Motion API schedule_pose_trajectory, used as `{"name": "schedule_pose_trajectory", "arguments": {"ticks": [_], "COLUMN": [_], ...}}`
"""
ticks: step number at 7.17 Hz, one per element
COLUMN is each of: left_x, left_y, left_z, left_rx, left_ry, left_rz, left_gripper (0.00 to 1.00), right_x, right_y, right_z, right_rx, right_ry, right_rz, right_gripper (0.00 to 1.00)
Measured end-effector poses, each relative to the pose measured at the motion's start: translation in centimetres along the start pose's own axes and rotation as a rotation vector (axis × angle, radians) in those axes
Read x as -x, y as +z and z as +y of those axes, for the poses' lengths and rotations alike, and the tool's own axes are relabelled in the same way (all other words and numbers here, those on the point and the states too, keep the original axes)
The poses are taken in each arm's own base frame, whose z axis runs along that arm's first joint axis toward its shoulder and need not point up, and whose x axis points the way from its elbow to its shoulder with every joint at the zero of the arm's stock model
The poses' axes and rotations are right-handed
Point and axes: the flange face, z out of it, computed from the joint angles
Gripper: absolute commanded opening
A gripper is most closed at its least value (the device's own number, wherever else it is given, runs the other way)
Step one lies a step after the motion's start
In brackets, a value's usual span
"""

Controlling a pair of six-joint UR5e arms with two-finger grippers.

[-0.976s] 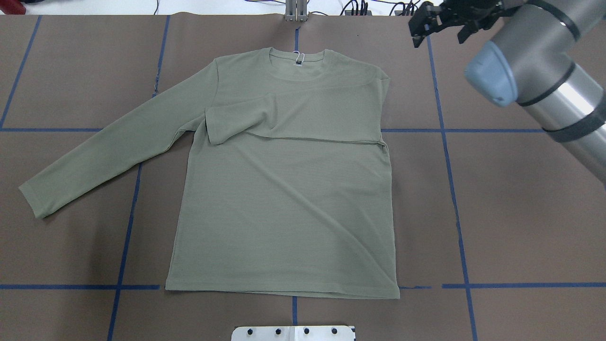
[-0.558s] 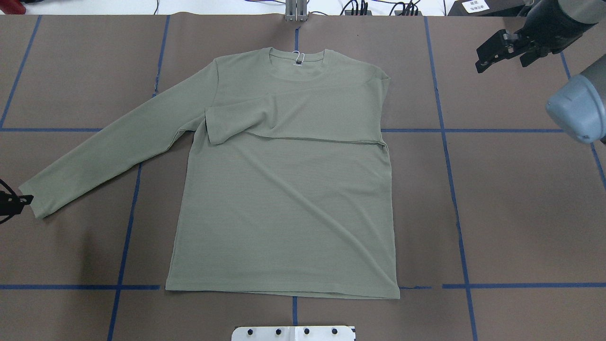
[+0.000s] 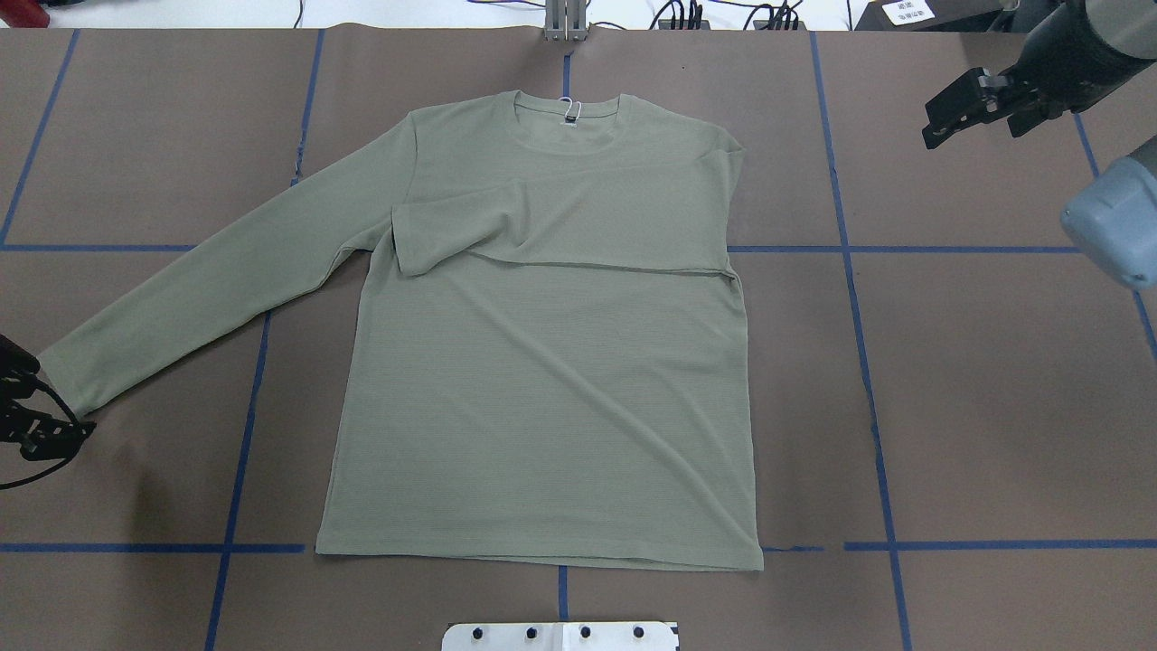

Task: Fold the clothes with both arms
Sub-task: 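Lower the left gripper to the cuff of the other sleeve and grasp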

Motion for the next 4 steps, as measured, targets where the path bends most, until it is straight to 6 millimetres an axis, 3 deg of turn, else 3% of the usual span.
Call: {"name": "schedule_pose_trajectory", "arguments": {"ticks": [2,4], "left_x": [-0.19,-0.06], "left_y": [0.31,0.61], "left_z": [0.20,0.34], "left_rx": [0.006,0.011], "left_ry": [0.009,0.010], "left_rz": [0.001,-0.002], "left_gripper": [0.68,0.68], "right_x": [-0.05,-0.06], "right_y": [0.01,0.10], "right_z": [-0.01,-0.03], "right_rx": [-0.002,-0.001], "right_ry": [0.002,0.003], "right_rz": [0.003,0.004], "right_gripper": [1.00,1.00]}}
